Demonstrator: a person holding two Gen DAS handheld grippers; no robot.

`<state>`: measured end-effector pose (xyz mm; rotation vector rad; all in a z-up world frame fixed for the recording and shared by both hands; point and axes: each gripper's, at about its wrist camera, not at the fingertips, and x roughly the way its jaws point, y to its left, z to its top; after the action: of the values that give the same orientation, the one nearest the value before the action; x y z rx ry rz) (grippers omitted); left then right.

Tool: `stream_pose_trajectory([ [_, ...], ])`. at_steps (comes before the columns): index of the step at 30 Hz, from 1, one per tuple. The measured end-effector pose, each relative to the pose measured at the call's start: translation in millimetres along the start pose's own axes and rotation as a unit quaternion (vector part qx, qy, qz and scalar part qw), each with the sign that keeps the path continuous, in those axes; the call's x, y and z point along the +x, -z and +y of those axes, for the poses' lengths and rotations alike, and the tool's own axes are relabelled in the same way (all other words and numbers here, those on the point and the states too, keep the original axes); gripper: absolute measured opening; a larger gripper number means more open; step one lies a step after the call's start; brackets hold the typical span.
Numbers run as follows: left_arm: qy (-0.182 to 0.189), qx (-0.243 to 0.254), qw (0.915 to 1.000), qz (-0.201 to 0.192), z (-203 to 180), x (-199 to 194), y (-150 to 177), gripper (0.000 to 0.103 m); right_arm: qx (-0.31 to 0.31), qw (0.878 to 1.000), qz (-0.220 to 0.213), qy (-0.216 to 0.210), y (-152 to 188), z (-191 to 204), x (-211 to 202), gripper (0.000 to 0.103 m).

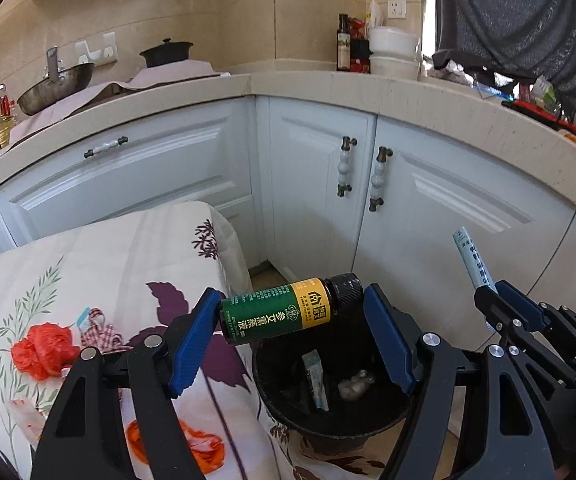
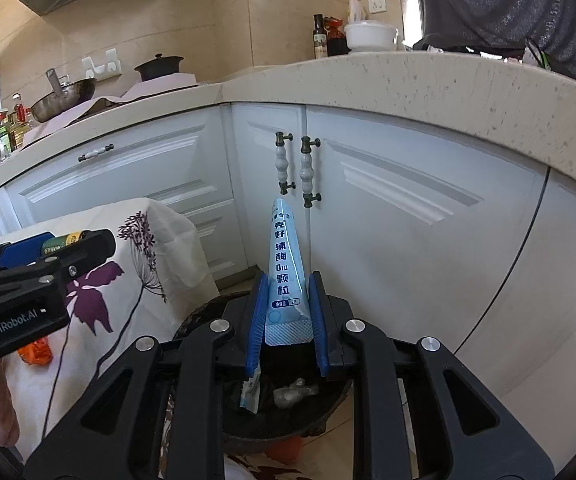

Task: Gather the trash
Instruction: 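Carry the bottle and tube over the black bin and release both, then return to the table and grasp the white foam strip with the right tool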

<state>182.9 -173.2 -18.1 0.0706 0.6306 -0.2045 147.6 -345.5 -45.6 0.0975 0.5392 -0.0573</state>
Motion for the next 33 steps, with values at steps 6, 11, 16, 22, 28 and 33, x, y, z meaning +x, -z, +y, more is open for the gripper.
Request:
stream_pose_trajectory([
  [6,-0.005,0.006,0.9998,0.021,-6.3,16.2,0.9,0.072,0.007,1.0,0.007,-0.001,1.6,-4.0,15.3,0.02],
  [11,-0.01,0.007,0.9995,0.028,-11.0,26.9,0.8,0.072,0.011,1.0,0.016,-0.002,3.6,-7.3,30.7,0.021],
  [16,-0.016,0.002,0.9991,0.039,-10.8,36.6,0.9,0.074,0.018,1.0,0.019,0.001,6.3,-11.3,44.3,0.035],
  [22,-0.018,-0.005,0.999,0.04,-8.3,37.8,-0.5,0.08,0.022,1.0,0.021,0.006,9.6,-13.9,46.1,0.042],
  [28,-0.012,-0.011,0.9992,0.038,-7.0,32.8,-1.8,0.081,0.023,1.0,0.018,0.01,8.1,-13.8,35.8,0.043],
  [33,-0.009,-0.013,0.9996,0.023,-1.0,15.0,-5.2,0.081,0.022,1.0,0.012,0.005,5.8,-7.8,19.2,0.044],
])
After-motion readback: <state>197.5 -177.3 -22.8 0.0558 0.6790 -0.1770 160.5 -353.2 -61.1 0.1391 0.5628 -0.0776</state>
